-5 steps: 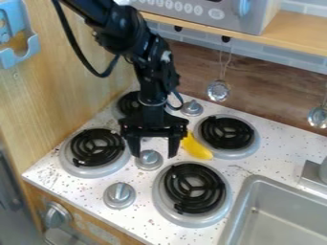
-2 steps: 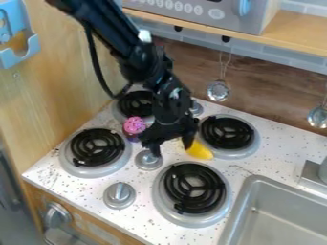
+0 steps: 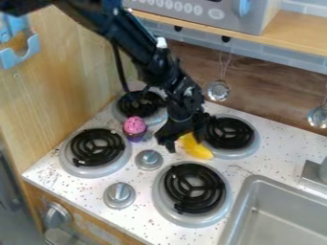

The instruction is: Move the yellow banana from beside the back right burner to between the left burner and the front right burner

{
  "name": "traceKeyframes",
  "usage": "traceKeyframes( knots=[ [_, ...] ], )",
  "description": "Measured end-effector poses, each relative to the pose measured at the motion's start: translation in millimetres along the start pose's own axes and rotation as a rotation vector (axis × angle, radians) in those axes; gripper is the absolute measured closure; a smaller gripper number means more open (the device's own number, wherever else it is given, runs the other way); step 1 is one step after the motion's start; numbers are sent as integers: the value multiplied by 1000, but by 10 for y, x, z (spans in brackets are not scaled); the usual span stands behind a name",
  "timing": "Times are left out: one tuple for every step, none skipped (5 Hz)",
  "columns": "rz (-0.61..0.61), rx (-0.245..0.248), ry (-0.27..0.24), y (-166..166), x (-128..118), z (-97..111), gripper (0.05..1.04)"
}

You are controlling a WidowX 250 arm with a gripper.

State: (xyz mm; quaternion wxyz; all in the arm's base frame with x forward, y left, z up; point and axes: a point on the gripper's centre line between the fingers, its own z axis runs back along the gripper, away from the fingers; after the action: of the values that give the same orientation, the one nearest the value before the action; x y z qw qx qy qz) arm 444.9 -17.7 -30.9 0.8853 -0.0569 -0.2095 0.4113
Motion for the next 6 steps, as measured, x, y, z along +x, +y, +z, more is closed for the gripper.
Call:
traceKeyframes(
  knots=[
    [48, -9, 19, -127, 44, -89, 83],
    [61, 2, 32, -187, 66, -196, 83],
    [87, 20, 44, -228, 83, -302, 137],
    [99, 25, 62, -294, 79, -338, 394],
    [92, 23, 65, -319, 74, -335, 540],
    [60, 53, 91, -206, -25, -280, 541]
  ],
)
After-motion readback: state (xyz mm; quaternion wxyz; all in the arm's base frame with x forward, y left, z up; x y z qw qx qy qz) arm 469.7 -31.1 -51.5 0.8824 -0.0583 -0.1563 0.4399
